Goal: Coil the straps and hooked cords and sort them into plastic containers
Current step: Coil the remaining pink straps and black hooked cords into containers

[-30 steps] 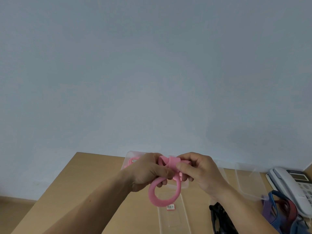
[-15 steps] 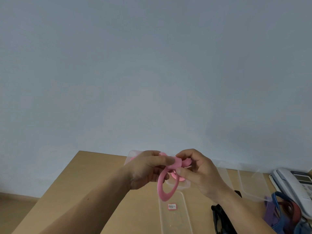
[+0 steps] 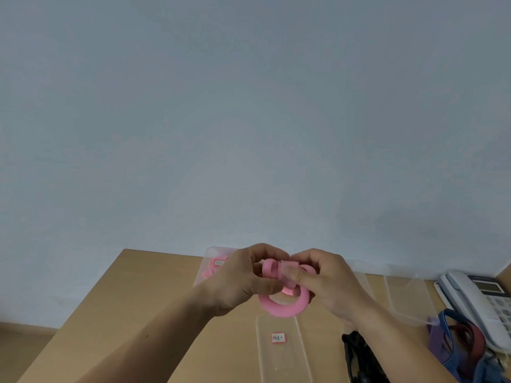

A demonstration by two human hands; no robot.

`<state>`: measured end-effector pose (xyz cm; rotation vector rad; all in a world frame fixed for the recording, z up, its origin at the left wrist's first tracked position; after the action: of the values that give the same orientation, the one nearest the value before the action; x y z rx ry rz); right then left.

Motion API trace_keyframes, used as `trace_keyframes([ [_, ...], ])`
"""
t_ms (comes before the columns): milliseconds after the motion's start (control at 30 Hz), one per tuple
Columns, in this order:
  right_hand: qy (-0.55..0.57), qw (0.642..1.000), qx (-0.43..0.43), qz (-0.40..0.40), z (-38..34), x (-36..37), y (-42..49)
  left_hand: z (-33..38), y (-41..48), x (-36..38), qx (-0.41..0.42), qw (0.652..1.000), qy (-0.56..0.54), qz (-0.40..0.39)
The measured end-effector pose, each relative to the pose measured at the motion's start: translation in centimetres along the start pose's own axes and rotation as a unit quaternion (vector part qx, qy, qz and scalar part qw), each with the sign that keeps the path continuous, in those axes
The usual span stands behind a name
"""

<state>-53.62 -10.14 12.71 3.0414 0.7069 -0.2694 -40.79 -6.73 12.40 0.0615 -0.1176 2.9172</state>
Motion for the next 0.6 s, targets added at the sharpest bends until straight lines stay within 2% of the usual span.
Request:
trace_keyframes([
  [100,0.003,0.999,-0.036,0.034,-0.5,-0.5,0.2,-0.3,0.1,-0.7,-0.019,0.999,0.033,0.027],
  [233,-0.079,0.991,-0.080,0.070,-1.0,-0.5,0.3,-1.0,-0.1,-0.4,-0.064,0.995,0.074,0.013],
  [367,-0.127,0.980,-0.127,0.091,-1.2,-0.2,-0.2,-1.1,-0.2,-0.1,-0.103,0.994,0.031,-0.021],
  [467,-0.147,0.973,-0.158,0.078,-1.3,0.2,-0.4,-1.3,-0.2,0.1,-0.125,0.991,-0.025,-0.037],
  [600,-0.140,0.975,-0.169,0.044,-1.1,0.8,-0.3,-1.7,0.2,0.1,-0.122,0.992,-0.017,-0.025],
])
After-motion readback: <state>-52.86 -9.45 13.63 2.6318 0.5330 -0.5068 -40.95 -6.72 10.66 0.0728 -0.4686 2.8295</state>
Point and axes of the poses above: each hand's wrist, its own y-axis towards the middle knuckle, its own x-axis out of the palm, z = x × y, the point moved 10 cm from there along y, towards the middle knuckle
